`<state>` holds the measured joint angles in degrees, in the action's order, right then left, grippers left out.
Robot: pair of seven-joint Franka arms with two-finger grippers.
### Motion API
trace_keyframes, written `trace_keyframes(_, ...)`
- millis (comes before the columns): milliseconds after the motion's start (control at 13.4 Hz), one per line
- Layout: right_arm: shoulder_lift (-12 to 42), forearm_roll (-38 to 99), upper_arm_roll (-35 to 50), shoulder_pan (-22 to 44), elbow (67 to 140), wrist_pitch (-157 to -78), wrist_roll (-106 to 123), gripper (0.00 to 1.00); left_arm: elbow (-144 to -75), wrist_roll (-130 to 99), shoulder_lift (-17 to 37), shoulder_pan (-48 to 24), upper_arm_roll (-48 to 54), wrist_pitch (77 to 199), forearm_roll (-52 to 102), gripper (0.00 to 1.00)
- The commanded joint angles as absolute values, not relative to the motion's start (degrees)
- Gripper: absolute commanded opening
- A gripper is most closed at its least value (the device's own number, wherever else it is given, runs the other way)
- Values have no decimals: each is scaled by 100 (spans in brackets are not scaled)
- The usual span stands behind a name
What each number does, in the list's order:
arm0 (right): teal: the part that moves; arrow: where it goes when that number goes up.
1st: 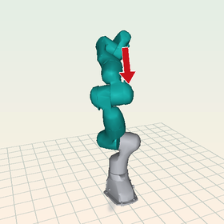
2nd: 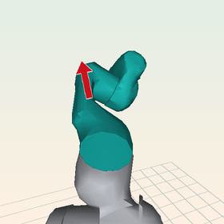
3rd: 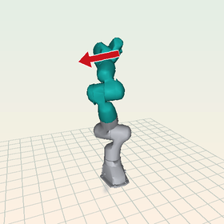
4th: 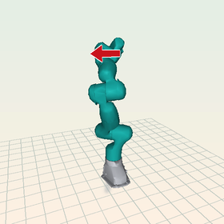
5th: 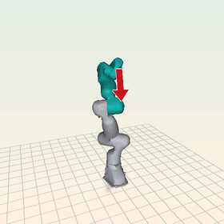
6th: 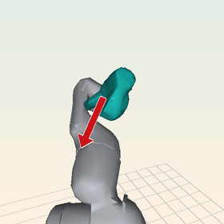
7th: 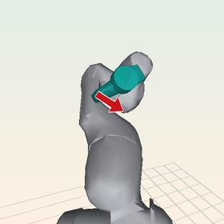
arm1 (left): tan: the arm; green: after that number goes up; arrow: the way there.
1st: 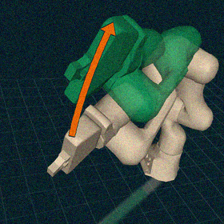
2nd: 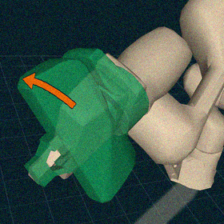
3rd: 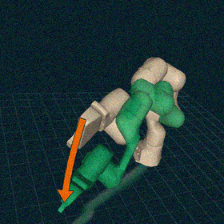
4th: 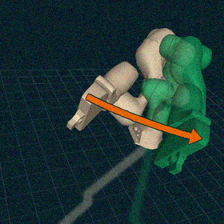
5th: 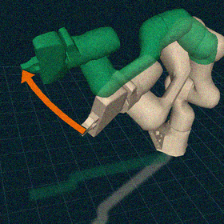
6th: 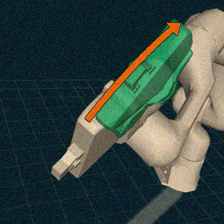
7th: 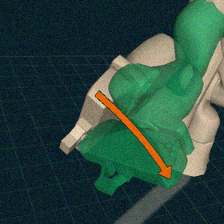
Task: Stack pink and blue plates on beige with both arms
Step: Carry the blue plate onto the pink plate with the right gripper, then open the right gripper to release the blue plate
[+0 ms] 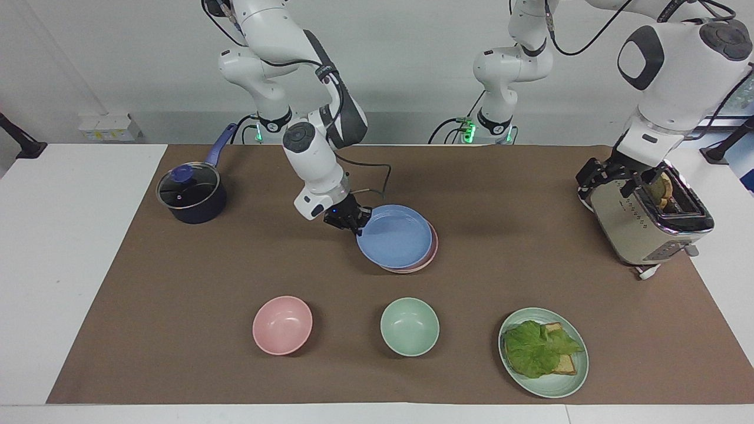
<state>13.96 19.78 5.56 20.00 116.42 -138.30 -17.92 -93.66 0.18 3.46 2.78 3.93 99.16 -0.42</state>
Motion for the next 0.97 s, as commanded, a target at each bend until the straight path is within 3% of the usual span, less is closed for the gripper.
trace_keyframes(0, 1441, 1890, 554, 2021, 11557, -13860, -1960, 0, -9281, -18, 326, 343, 431, 9782, -35, 100)
trace_keyframes(448, 1512, 1890, 545, 2214, 11619, -13948, -2039, 0, -9606, -18, 106, 229, 431, 9773, -35, 100)
trace_keyframes(523, 1520, 1890, 545, 2250, 11628, -13948, -2039, 4, -9615, -18, 105, 185, 431, 9773, -35, 100)
trace_keyframes(672, 1521, 1881, 545, 2250, 11619, -13948, -2039, 23, -9615, -18, 105, 141, 431, 9773, -35, 100)
trace_keyframes(822, 1521, 1794, 536, 2250, 11610, -13948, -2048, 59, -9615, -9, 88, 62, 431, 9773, -35, 100)
trace_keyframes(897, 1521, 1680, 536, 2241, 11602, -13948, -2048, 61, -9615, -17, 88, 35, 431, 9773, -35, 100)
